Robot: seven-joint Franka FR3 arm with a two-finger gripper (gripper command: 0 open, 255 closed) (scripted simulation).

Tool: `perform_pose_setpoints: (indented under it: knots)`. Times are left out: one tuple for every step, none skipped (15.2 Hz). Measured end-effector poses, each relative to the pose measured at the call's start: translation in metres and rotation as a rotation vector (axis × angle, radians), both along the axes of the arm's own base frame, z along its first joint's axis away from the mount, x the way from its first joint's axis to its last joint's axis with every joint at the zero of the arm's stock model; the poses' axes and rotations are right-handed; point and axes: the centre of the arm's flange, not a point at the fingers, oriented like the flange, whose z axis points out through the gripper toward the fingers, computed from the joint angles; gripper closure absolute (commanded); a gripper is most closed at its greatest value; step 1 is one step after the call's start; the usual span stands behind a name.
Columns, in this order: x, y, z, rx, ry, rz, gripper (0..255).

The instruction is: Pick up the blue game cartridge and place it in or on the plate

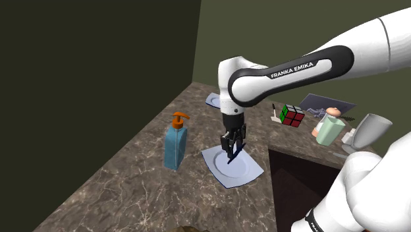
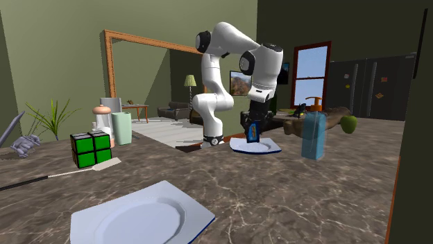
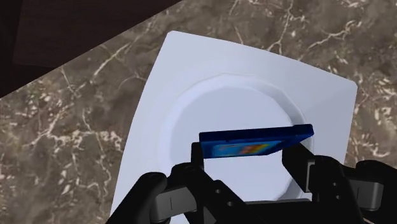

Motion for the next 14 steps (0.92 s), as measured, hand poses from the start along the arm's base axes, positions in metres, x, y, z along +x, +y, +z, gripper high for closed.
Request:
perform_pose_setpoints:
  knots:
    - [0.000, 0.001, -0.005, 0.000, 0.000, 0.000, 255]
    - [-0.001, 0.001, -0.010, 0.000, 0.000, 0.000, 255]
    - [0.000, 0.000, -0.016, 0.000, 0.000, 0.000, 255]
    - [0.000, 0.000, -0.021, 0.000, 0.000, 0.000, 255]
    - [0.000, 0.000, -0.026, 0.001, -0.002, 0.000, 255]
    - [0.000, -0.001, -0.029, 0.001, -0.004, -0.001, 255]
    - [0.001, -0.001, -0.030, 0.001, -0.005, -0.001, 255]
    - [0.000, -0.001, -0.030, 0.001, -0.005, -0.001, 255]
    - [0.000, -0.001, -0.031, 0.001, -0.005, -0.001, 255]
    - [0.001, -0.001, -0.031, 0.001, -0.006, -0.001, 255]
    - [0.000, -0.001, -0.031, 0.001, -0.005, -0.001, 255]
    - [0.000, -0.001, -0.031, 0.001, -0.005, -0.001, 255]
    - [0.000, -0.001, -0.031, 0.001, -0.005, -0.001, 0]
    - [0.000, -0.001, -0.032, 0.001, -0.003, 0.000, 0]
